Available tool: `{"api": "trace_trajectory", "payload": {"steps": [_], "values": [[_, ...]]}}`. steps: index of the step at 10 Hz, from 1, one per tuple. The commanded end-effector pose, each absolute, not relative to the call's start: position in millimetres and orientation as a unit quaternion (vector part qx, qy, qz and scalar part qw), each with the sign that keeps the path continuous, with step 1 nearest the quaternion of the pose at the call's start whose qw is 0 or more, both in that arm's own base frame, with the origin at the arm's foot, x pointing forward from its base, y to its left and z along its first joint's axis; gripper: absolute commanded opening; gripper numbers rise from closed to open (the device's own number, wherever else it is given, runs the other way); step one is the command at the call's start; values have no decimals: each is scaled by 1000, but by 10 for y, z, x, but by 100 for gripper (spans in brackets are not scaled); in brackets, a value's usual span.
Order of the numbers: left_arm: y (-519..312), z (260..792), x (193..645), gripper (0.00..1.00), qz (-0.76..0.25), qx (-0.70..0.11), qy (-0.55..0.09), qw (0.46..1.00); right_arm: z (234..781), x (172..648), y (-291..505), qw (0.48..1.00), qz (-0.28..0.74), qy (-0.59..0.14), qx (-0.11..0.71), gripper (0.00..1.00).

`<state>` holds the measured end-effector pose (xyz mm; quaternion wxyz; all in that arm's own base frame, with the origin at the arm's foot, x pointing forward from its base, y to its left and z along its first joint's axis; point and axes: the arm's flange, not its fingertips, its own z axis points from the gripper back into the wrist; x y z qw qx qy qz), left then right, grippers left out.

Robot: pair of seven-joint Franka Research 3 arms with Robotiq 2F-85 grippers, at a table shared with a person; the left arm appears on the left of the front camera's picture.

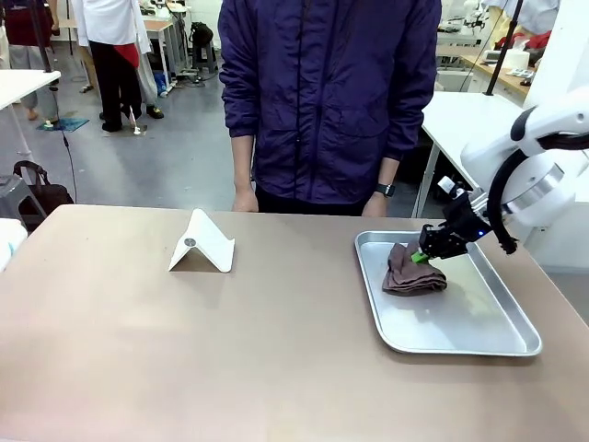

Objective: Clean the surface of the table.
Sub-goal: Clean the area not pointed to by the person.

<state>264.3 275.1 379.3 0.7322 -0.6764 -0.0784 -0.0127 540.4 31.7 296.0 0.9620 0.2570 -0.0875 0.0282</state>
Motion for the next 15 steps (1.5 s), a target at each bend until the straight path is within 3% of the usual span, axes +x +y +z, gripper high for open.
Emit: {"api": "trace_trajectory", "payload": {"steps": [1,6,8,11,15], "values": [[2717,3844,2640,22,-3,-678,-82,730,2978,5232,94,964,29,-76,253,7],[2717,3844,2640,22,-3,-678,-82,730,3170,4963,-542,953,-6,-114,282,7],[2717,3844,2640,22,-3,-678,-82,730,3271,4880,-646,932,-7,-139,334,7],[2717,3844,2640,22,-3,-678,-82,730,3655,4526,-833,821,1,-152,551,7],[2717,3844,2640,22,-3,-678,-82,730,3985,3677,-1288,717,36,-159,678,7]]}}
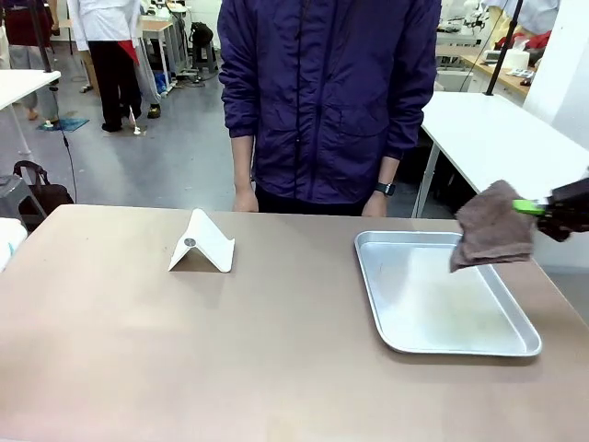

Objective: Clean the surface of the table.
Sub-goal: Clean the area not pointed to by the person.

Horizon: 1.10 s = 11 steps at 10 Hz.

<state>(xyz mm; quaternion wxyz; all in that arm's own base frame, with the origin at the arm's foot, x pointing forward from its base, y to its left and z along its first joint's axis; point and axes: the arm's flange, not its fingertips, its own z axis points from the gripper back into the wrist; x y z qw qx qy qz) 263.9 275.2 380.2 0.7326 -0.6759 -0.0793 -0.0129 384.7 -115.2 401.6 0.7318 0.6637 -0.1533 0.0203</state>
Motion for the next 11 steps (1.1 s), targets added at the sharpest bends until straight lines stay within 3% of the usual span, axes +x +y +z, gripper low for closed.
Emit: {"api": "trace_trajectory", "payload": {"steps": [1,6,7,11], "values": [[2717,3844,2640,22,-3,-678,-82,730,4007,3497,-1430,696,46,-169,696,7],[2717,3844,2640,22,-3,-678,-82,730,3832,3055,-1988,619,25,-241,747,7],[2717,3844,2640,22,-3,-678,-82,730,3993,3049,-1881,647,26,-215,731,7],[2717,3844,2640,22,-3,-678,-82,730,3993,3049,-1881,647,26,-215,731,7]]}}
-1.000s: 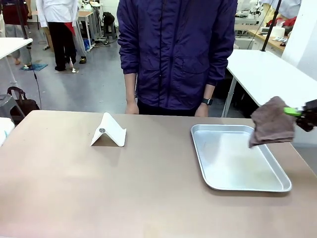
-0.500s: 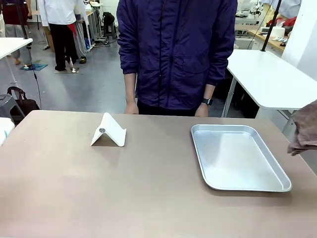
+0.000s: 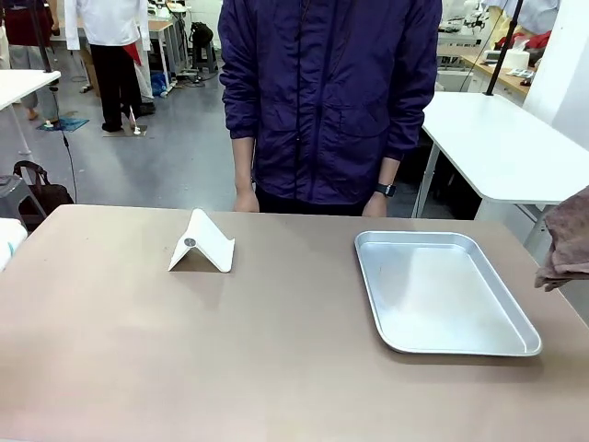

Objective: Clean the surface of the table.
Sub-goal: Clean the area not pointed to by the person.

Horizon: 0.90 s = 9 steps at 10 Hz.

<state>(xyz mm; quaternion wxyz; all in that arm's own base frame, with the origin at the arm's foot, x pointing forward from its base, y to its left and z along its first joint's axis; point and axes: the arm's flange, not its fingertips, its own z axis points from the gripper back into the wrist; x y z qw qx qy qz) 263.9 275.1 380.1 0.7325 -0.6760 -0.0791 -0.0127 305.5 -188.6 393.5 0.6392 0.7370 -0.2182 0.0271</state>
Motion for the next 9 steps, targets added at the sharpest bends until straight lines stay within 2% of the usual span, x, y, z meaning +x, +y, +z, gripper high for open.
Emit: {"api": "trace_trajectory", "payload": {"steps": [1,3,5,9], "values": [[2717,3844,2640,22,-3,-678,-82,730,3993,3049,-1881,647,26,-215,731,7],[2717,3844,2640,22,-3,-678,-82,730,3941,3054,-1885,639,28,-219,737,7],[2717,3844,2640,22,-3,-678,-82,730,3978,3335,-1538,684,30,-237,689,7],[2717,3844,2640,22,-3,-678,-82,730,3857,4104,-766,752,30,-207,626,7]]}}
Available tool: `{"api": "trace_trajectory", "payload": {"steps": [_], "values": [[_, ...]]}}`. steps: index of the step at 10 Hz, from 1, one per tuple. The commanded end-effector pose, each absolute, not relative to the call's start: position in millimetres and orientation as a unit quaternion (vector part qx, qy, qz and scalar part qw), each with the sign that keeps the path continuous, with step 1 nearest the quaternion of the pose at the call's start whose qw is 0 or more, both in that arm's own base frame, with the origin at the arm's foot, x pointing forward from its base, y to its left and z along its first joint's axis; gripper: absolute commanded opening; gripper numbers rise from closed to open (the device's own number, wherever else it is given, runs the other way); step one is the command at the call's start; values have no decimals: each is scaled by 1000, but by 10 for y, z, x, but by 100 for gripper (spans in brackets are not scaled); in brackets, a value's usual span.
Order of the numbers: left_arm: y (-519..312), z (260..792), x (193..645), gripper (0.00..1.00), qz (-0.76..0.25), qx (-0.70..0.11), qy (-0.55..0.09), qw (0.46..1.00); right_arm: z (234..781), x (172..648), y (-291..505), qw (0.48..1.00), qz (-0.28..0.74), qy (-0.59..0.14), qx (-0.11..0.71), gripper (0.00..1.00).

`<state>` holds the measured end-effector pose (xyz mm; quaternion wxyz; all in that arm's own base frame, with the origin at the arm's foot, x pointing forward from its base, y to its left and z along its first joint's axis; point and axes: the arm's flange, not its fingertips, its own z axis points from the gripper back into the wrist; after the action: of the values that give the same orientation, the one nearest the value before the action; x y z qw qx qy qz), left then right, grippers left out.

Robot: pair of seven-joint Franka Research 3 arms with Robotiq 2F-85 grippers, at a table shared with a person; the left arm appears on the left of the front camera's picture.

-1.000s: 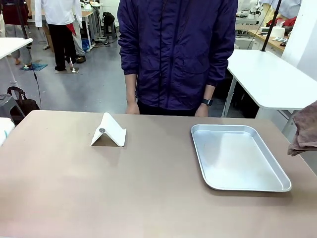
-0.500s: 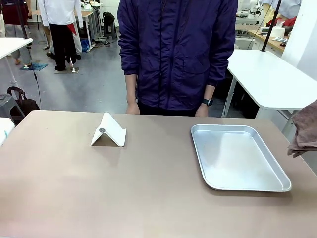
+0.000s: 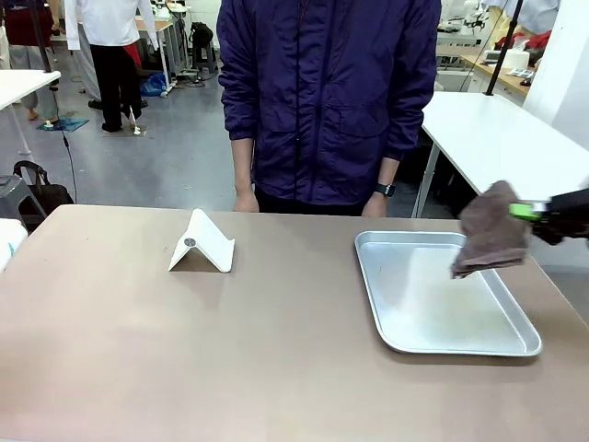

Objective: Clean the surface of the table.
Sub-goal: Clean the area not pointed to by the person.

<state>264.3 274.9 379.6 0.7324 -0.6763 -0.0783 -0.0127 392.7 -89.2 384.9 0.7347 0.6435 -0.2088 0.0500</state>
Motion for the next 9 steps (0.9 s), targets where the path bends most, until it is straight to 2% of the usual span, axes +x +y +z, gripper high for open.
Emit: {"api": "trace_trajectory", "payload": {"steps": [1,5,7,9], "values": [[2717,3844,2640,22,-3,-678,-82,730,3779,4297,-583,773,25,-206,599,7],[2717,3844,2640,22,-3,-678,-82,730,3345,5024,-83,810,51,-182,555,7],[2717,3844,2640,22,-3,-678,-82,730,3143,5211,98,820,48,-178,542,7],[2717,3844,2640,22,-3,-678,-82,730,2972,5284,264,845,44,-201,493,7]]}}
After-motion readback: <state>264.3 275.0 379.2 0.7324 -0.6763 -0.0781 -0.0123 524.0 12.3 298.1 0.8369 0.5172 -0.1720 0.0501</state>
